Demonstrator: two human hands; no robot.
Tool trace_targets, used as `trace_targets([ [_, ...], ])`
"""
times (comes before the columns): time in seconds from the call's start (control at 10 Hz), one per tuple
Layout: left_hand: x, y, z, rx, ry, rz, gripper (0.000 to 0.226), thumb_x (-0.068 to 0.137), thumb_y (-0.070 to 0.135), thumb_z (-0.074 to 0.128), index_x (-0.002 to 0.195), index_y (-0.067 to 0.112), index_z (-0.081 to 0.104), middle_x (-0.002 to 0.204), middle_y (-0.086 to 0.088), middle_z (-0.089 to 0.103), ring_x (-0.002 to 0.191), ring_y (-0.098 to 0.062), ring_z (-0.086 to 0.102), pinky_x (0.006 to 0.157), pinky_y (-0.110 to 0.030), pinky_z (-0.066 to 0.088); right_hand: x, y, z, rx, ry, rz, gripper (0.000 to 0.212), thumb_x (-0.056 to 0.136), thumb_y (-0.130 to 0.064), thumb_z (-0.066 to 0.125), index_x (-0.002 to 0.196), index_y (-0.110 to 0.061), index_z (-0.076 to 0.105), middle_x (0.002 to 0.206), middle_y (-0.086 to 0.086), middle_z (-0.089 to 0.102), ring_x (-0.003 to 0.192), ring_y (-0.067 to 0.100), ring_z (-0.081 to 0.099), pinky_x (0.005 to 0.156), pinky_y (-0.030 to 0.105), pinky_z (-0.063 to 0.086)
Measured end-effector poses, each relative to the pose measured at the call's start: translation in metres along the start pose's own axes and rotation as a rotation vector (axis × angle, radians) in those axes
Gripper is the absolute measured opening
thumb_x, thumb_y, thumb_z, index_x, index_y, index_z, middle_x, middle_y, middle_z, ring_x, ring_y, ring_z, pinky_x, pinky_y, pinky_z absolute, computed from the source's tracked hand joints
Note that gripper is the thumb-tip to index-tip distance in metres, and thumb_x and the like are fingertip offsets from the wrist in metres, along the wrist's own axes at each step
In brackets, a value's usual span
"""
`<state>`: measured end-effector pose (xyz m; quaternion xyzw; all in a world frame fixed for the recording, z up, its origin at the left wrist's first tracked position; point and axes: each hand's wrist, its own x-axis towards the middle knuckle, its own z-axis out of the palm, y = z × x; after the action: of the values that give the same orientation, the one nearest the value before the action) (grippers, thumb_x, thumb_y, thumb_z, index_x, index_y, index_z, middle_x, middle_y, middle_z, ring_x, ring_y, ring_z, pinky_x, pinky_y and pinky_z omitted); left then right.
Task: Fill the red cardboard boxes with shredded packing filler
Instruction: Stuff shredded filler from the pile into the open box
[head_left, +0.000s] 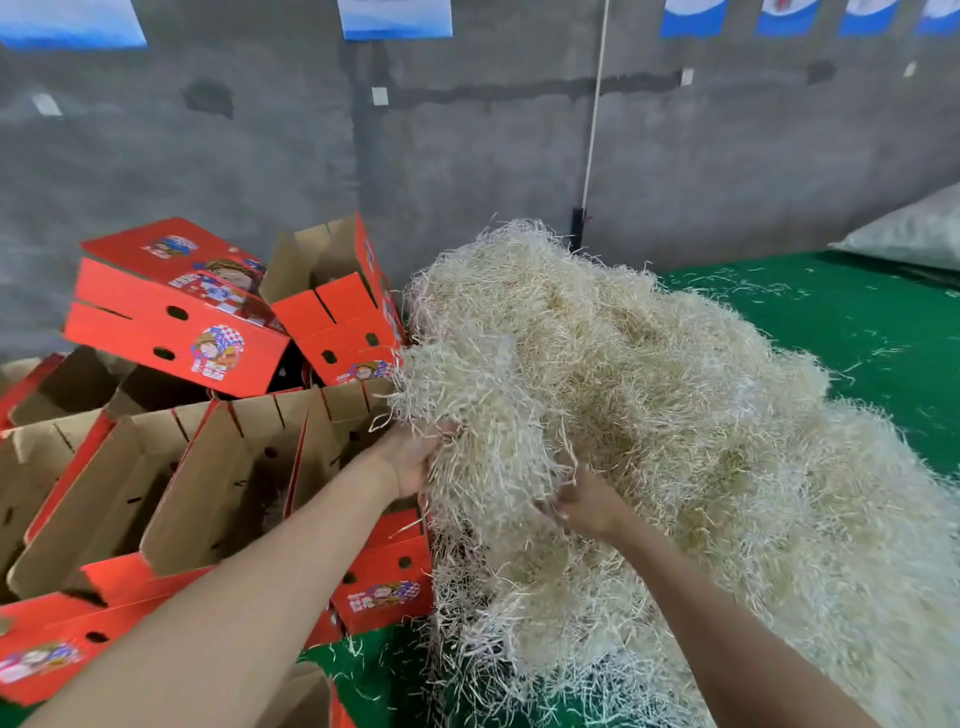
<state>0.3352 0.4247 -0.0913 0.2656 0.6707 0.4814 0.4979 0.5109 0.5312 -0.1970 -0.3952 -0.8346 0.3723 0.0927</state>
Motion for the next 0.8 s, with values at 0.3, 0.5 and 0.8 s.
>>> trace_targets([
  [0.3,-0.039,0.029,-0.005,0.021,0.225,0.196,0.035,0.098,-0.006,0.028,0.131,-0.014,0.037,0.109,-0.016,0.055,0.073,0.003,0.058,0.055,0.010,0.028,0.018,-0.003,0.006,-0.434,-0.018,0.092,0.026,0.097,-0.013,0.041,0.111,-0.007,0.062,0.115,0.009,0.063,0.099,0.020,0.062,0.089,0.030,0.050],
  [0.5,-0.082,0.061,-0.013,0.432,0.236,0.293,0.038,0.099,-0.003,0.026,0.134,-0.017,0.029,0.043,0.016,0.036,0.051,0.017,0.046,0.059,0.004,0.034,0.017,-0.018,0.010,-0.510,-0.022,0.174,0.017,0.094,-0.007,0.043,0.098,-0.003,0.060,0.108,0.011,0.064,0.096,0.020,0.062,0.088,0.028,0.050],
  [0.8,-0.101,0.065,-0.047,0.616,0.495,0.448,0.038,0.097,0.004,0.036,0.134,0.002,0.041,0.135,-0.014,0.048,0.122,-0.025,0.046,0.090,-0.018,0.029,-0.005,-0.117,-0.005,-0.077,0.280,-0.024,0.098,0.076,-0.036,0.071,0.149,-0.021,0.006,0.155,0.004,0.006,0.140,0.028,0.015,0.114,0.046,0.016],
])
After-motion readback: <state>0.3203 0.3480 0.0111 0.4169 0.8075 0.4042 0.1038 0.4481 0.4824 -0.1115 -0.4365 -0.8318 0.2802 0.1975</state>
